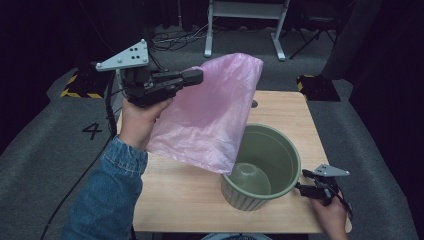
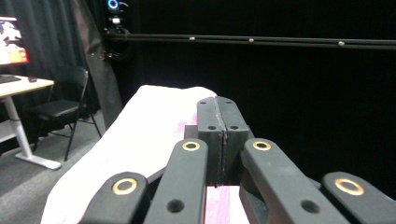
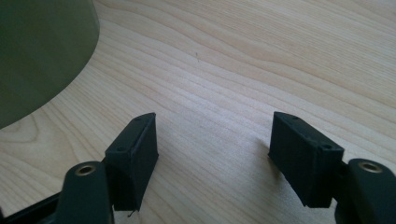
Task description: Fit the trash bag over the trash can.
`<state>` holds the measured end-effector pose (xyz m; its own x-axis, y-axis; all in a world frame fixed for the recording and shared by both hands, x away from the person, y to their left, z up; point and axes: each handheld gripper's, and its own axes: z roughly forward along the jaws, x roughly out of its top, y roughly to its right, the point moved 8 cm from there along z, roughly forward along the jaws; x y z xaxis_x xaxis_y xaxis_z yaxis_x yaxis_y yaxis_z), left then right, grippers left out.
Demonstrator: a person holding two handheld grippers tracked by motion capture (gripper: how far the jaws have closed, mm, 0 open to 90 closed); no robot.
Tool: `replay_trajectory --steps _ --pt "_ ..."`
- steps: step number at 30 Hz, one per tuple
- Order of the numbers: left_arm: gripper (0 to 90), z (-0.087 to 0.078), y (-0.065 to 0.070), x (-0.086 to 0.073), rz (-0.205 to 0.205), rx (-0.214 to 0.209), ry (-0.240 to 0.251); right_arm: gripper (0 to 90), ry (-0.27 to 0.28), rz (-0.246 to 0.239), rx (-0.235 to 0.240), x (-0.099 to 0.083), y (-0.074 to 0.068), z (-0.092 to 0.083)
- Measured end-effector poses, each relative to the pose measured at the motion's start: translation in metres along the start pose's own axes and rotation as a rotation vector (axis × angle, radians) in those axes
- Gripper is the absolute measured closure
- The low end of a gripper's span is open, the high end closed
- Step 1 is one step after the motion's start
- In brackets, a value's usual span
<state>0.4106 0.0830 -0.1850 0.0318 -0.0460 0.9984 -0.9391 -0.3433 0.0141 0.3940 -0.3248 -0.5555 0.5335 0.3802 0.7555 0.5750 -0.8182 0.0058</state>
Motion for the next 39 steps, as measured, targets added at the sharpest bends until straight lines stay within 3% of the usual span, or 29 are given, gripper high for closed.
replay_trajectory --steps 12,23,31,39 --pt "89.5 0.040 0.007 0.000 -0.003 -0.062 -0.008 32.5 -0.001 0.000 0.002 0.000 -0.001 0.000" --pt "89.5 0.081 0.024 -0.009 -0.009 -0.141 -0.023 32.4 0.002 -0.003 0.000 0.000 0.000 0.000" --pt "89.5 0.113 0.039 -0.018 0.001 -0.185 -0.043 32.4 0.002 -0.005 0.002 0.000 0.000 0.000" --pt "89.4 0.133 0.044 -0.032 -0.001 -0.206 -0.076 32.1 0.001 -0.008 0.004 0.000 -0.001 0.000"
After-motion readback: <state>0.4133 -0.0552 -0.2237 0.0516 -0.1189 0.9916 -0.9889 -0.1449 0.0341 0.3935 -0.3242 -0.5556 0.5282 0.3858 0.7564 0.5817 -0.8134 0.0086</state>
